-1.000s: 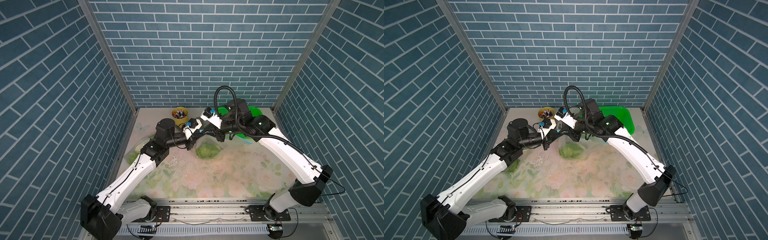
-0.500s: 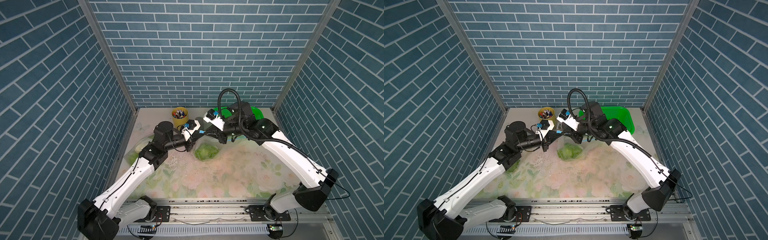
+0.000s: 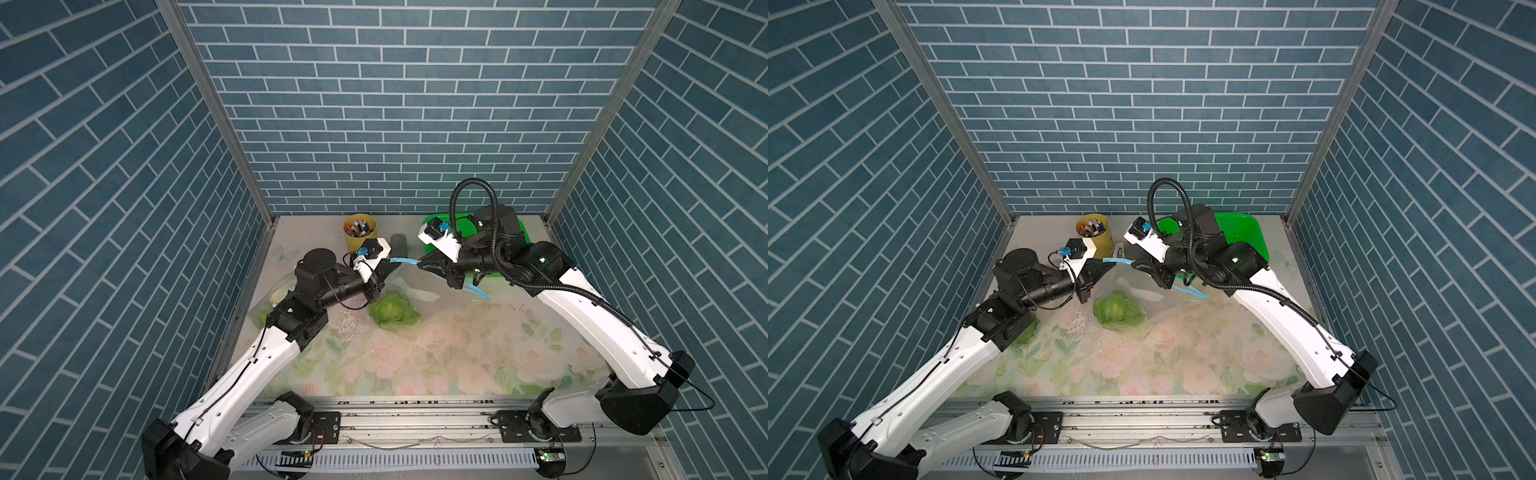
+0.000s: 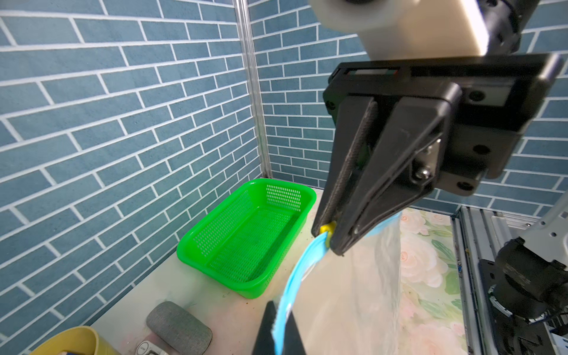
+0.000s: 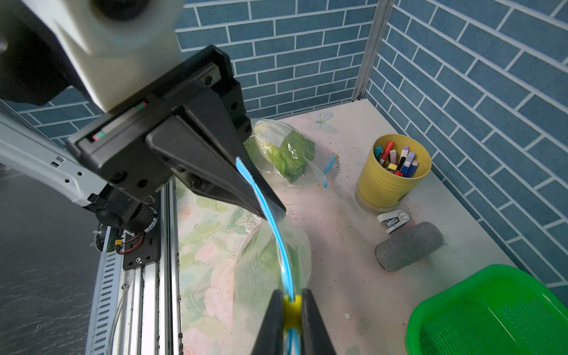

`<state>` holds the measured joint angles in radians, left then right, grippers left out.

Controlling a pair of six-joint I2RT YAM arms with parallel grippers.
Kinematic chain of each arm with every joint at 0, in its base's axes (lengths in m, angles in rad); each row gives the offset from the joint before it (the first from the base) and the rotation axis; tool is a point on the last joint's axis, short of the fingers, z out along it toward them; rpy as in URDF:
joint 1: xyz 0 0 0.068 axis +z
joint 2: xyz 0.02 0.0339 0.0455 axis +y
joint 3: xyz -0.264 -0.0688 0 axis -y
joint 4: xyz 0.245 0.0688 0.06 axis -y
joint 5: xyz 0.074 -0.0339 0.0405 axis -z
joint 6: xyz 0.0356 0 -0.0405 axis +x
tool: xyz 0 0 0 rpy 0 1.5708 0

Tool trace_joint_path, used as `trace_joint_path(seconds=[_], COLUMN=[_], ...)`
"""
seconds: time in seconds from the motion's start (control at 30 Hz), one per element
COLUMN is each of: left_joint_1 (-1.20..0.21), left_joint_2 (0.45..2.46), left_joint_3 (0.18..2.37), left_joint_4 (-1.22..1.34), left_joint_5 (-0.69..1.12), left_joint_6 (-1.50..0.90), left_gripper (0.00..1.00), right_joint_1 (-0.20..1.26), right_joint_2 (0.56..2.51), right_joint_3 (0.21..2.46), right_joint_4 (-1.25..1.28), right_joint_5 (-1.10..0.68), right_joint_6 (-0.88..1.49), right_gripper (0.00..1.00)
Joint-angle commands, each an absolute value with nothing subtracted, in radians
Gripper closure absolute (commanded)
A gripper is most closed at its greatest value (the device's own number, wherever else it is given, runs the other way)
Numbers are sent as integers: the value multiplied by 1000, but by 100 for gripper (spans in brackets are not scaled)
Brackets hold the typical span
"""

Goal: Put the chinese cabbages into a zipper bag and zip it
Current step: Zip the zipper on the zipper food storage bag.

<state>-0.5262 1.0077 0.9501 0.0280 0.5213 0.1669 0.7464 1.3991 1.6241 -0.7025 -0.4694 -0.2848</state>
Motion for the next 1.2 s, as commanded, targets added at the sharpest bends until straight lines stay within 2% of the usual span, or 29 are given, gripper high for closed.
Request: trace_joint_path(seconds=[0.0, 0.9, 1.17], left_joint_1=[-512, -480, -449], left_joint_2=[966, 860, 822], left_joint_3=[941, 930, 908], left_joint_4=[72, -42, -58], left_joint_5=[399, 0, -14], left_joint_6=[140, 17, -13], left_gripper=[100, 100, 100], right_joint_1=[719, 719, 719], right_joint_2=[1352, 1244, 1222], right_joint_3=[1599, 1472, 1454], right_joint_4=[-759, -773, -790], right_joint_5=[-402, -305, -282], right_joint_6=[-270, -194, -167], right_gripper=[100, 100, 100])
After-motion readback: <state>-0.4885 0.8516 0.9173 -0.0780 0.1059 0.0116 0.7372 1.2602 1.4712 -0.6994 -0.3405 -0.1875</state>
